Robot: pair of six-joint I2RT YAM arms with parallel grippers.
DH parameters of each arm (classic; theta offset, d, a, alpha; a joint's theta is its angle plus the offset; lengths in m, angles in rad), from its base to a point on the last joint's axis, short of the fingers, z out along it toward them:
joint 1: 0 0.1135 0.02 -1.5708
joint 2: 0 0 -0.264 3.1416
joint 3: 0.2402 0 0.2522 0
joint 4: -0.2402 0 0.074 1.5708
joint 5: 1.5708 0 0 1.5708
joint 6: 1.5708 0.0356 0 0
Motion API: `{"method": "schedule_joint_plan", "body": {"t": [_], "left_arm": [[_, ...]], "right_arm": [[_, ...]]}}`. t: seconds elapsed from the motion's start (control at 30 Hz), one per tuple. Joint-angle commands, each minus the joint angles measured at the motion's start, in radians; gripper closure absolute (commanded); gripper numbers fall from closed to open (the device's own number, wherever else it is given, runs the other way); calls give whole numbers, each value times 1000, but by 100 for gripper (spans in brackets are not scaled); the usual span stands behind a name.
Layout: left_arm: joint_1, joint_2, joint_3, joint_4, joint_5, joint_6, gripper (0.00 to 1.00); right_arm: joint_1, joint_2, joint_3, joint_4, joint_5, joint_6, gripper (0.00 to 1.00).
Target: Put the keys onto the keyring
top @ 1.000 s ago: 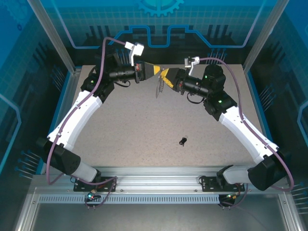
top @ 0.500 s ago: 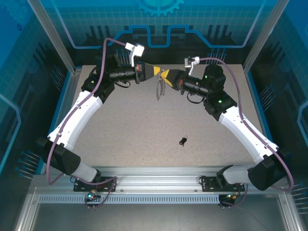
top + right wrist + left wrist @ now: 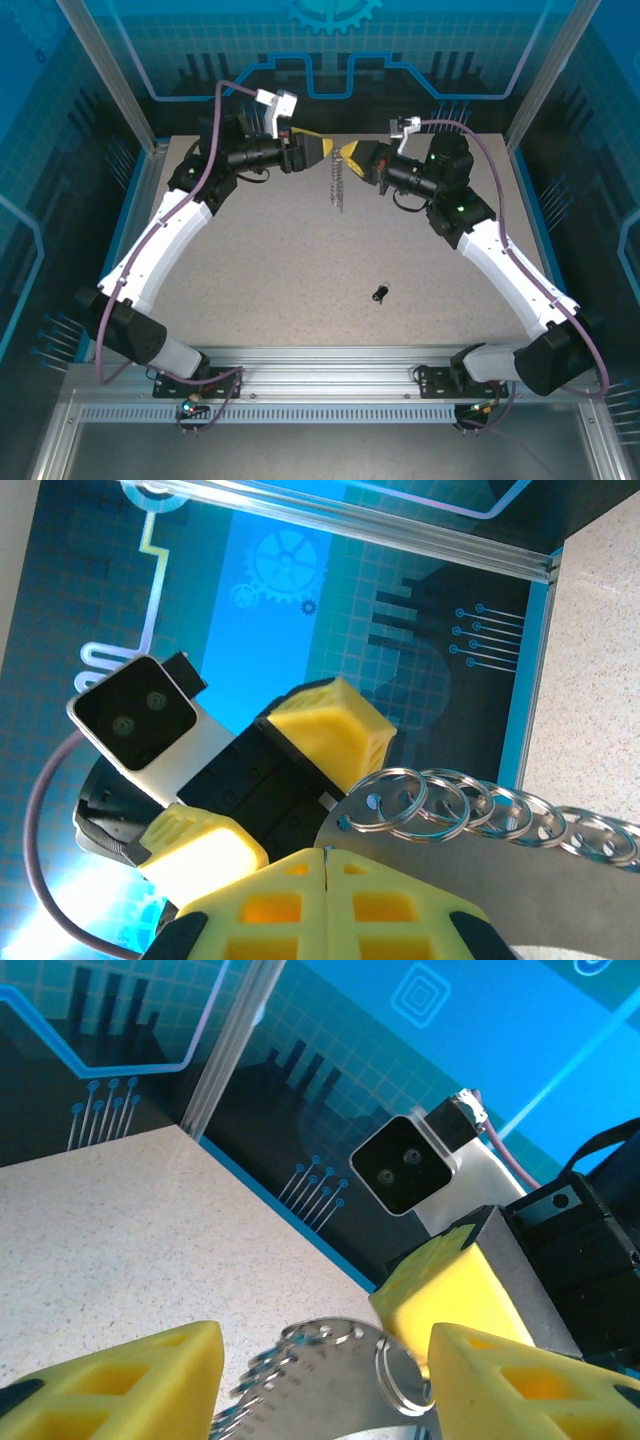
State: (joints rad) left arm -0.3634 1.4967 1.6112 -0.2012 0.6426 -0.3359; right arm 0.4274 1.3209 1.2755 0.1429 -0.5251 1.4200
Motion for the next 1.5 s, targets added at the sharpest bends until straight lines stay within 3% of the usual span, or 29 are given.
{"method": "schedule_joint_plan", "body": {"t": [0.0,0.23,0.6,1.47], "left_arm": [[7,-51,-19,-25,-47,32,41],[7,-40,1,-44,17,-38,39],[6,-28,-57,64,92,-298,44],[-18,13,-80,145,105,-361,55]], "right_arm": [[-19,7,-5,53,-7,70,100],[-29,21,-26,104,-14,122,100],[-31,58,-22,163,-34,133,100],[-18,78,1,188,-41,134,100]]}}
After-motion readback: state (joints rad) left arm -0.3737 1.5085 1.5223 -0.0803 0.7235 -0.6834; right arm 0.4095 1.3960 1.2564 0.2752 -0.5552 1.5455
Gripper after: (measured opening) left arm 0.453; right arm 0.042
